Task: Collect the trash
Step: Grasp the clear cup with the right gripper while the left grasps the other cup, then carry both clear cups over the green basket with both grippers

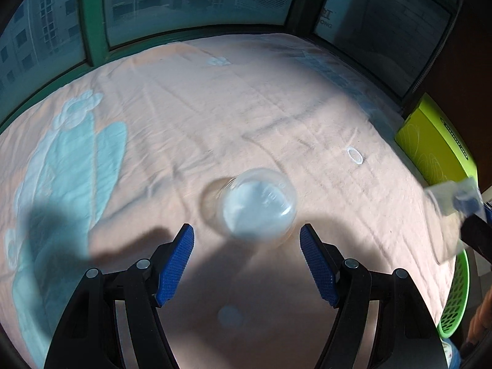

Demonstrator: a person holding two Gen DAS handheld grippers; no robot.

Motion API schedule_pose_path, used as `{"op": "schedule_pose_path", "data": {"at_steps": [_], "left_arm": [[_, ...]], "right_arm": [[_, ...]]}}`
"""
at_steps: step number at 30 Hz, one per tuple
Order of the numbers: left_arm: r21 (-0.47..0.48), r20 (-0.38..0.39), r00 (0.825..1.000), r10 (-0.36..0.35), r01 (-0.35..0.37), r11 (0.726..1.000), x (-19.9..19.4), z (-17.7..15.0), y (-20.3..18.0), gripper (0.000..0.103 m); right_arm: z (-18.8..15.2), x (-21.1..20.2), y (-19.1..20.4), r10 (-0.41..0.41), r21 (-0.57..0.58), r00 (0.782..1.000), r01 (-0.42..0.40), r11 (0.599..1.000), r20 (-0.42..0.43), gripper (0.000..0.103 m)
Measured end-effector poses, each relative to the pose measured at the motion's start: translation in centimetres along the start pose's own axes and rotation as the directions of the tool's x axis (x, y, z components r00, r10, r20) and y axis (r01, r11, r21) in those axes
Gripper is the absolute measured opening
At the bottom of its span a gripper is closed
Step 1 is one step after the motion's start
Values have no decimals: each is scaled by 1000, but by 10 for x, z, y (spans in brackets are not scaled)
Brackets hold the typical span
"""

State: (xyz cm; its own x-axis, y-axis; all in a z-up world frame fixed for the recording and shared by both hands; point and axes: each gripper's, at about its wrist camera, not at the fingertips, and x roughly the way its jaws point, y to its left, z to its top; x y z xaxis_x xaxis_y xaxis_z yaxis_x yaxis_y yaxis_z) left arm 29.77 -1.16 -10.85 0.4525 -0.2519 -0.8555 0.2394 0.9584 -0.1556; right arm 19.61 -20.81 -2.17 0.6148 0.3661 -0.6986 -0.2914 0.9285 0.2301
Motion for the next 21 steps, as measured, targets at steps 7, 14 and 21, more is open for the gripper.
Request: {"op": "schedule_pose_path", "data": {"at_steps": [7,14,21], "left_arm": [[5,-19,999,36,-36,999,25,15,-7,69],[18,-8,998,61,-61,998,30,16,-13,62],[11,9,1000,27,-27,1000,5,3,-26,62]], "right_arm": [[-21,-30,-25,-29,58,999,28,998,18,56],[-45,-59,-40,-78,90,996,75,993,37,56],[-72,-85,-52,-121,129,992,114,985,48,56]]}}
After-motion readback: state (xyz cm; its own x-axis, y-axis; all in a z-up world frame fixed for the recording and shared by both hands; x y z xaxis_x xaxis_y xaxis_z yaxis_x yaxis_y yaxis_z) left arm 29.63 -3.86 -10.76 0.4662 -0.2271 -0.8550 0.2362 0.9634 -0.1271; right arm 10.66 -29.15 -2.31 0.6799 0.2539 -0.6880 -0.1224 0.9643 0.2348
